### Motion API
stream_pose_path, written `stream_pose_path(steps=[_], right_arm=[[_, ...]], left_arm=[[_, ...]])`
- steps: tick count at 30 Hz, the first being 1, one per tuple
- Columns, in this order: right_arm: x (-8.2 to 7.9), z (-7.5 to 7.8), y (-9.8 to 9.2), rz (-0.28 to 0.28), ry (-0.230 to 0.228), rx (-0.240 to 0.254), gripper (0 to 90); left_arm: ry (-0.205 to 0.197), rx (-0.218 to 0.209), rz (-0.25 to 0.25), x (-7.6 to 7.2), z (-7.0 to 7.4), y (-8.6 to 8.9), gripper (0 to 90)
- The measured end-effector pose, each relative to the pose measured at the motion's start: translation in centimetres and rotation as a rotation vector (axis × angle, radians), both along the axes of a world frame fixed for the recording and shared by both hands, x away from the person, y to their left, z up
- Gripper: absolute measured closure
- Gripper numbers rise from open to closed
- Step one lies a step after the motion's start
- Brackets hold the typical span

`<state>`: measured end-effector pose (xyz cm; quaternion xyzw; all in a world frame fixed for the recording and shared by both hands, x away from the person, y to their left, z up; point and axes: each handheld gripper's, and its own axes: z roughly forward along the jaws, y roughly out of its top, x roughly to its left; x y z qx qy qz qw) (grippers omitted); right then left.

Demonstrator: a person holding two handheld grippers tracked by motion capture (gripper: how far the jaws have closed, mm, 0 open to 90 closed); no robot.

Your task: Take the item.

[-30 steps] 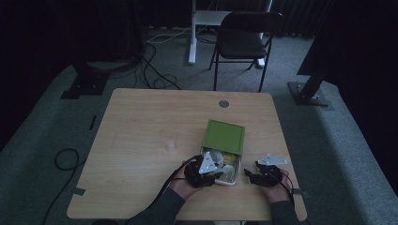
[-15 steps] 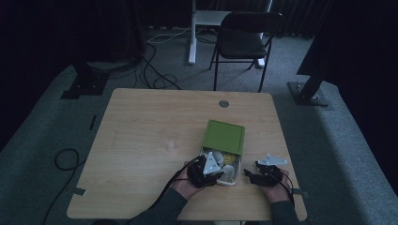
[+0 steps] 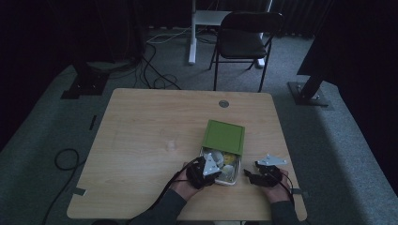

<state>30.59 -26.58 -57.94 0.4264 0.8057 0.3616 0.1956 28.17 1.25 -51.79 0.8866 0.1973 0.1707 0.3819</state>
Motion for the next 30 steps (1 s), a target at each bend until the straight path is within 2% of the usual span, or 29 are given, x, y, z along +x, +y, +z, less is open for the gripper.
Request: stream_pose_path(steps=[10, 23, 30], right_arm=[[0.0, 0.0, 0.0, 0.001, 0.0, 0.0, 35.2], [0.0, 0.0, 0.0, 0.0, 0.0, 0.0, 35.2], [0.0, 0.0, 0.0, 0.0, 0.0, 0.0, 35.2]], left_arm=[[0.015, -0.013, -0.02, -0.1, 0.2, 0.3, 87.7], [0.018, -0.06, -0.026, -0.1, 1.2, 1.1, 89.0], [0.011, -0.07, -0.027, -0.3, 1.6, 1.5, 89.3]])
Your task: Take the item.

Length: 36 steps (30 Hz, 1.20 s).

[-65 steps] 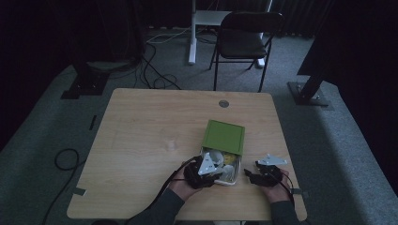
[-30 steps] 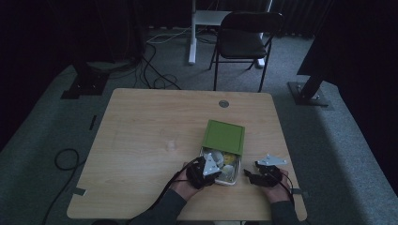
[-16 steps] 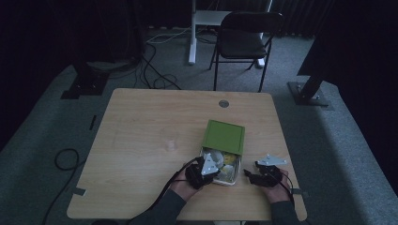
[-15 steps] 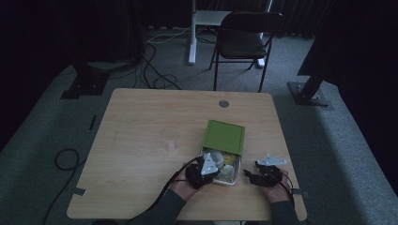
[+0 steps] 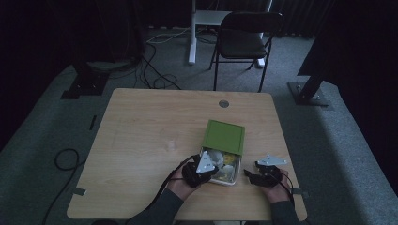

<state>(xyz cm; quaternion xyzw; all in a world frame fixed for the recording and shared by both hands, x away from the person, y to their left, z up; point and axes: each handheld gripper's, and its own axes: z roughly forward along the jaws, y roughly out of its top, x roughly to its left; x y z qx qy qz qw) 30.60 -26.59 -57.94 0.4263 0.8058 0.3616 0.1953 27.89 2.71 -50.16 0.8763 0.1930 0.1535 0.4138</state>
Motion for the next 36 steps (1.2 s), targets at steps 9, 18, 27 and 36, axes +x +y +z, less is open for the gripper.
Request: stream_pose_path(steps=[9, 18, 27, 36], right_arm=[[0.0, 0.0, 0.0, 0.0, 0.0, 0.0, 35.2], [0.0, 0.0, 0.0, 0.0, -0.001, 0.001, 35.2], [0.0, 0.0, 0.0, 0.0, -0.002, 0.002, 35.2], [0.0, 0.0, 0.0, 0.001, -0.003, 0.003, 35.2]], left_arm=[[-0.004, -0.032, -0.003, -0.3, 1.1, 0.9, 89.5], [-0.002, -0.063, -0.002, -0.5, 2.2, 2.1, 89.6], [0.011, -0.079, -0.002, -0.4, 2.7, 3.0, 89.6], [0.009, -0.077, -0.005, -0.5, 3.3, 4.0, 89.6]])
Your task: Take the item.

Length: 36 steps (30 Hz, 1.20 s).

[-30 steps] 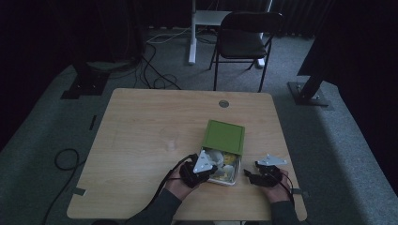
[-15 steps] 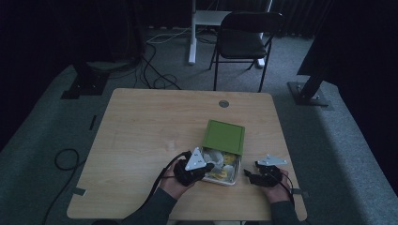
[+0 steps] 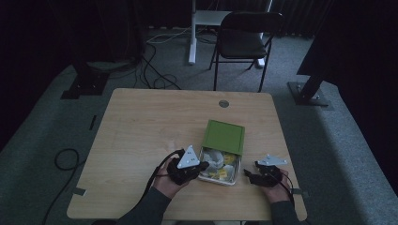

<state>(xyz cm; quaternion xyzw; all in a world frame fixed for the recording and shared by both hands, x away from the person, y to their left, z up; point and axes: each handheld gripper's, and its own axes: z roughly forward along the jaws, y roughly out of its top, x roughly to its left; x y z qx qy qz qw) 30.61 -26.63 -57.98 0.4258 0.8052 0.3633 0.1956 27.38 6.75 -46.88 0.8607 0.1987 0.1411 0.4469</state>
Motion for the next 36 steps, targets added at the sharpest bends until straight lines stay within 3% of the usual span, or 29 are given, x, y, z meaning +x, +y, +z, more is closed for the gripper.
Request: stream_pose_path(steps=[36], right_arm=[[0.0, 0.0, 0.0, 0.0, 0.0, 0.001, 35.2]], left_arm=[[-0.02, -0.011, 0.018, -0.7, 1.2, 2.9, 89.7]])
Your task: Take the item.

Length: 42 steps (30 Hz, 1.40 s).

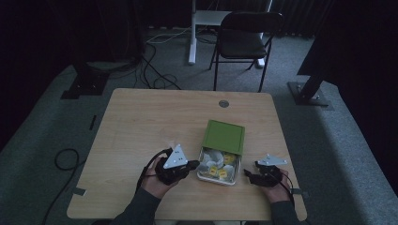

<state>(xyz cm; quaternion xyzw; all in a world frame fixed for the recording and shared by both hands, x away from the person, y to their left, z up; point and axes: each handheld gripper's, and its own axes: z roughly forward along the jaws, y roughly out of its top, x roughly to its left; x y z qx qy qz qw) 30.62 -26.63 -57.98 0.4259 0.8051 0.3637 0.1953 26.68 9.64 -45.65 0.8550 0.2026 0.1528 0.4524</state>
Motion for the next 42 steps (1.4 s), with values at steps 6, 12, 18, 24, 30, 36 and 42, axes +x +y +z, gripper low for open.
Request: stream_pose_path(steps=[6, 12, 18, 24, 30, 36, 42], right_arm=[[0.0, 0.0, 0.0, 0.0, 0.0, 0.0, 35.3], [0.0, 0.0, 0.0, 0.0, 0.0, 0.0, 35.3], [0.0, 0.0, 0.0, 0.0, 0.0, 0.001, 35.3], [0.0, 0.0, 0.0, -0.001, 0.0, 0.001, 35.3], [0.0, 0.0, 0.0, -0.002, 0.0, 0.002, 35.3], [0.1, 0.0, 0.0, -0.002, 0.0, 0.001, 35.2], [0.1, 0.0, 0.0, -0.002, -0.001, 0.001, 35.3]], left_arm=[[-0.005, -0.005, 0.013, -0.1, 0.2, 0.6, 89.7], [-0.013, -0.007, 0.032, -0.1, 0.5, 1.4, 89.7], [-0.02, -0.01, 0.05, 0.1, 0.7, 2.0, 89.7], [-0.031, -0.015, 0.075, 0.2, 1.1, 2.8, 89.7], [-0.036, -0.013, 0.093, 0.3, 1.3, 3.5, 89.7], [-0.041, -0.015, 0.107, 0.5, 1.5, 4.0, 89.7], [-0.041, -0.021, 0.124, 0.8, 1.6, 4.7, 89.7]])
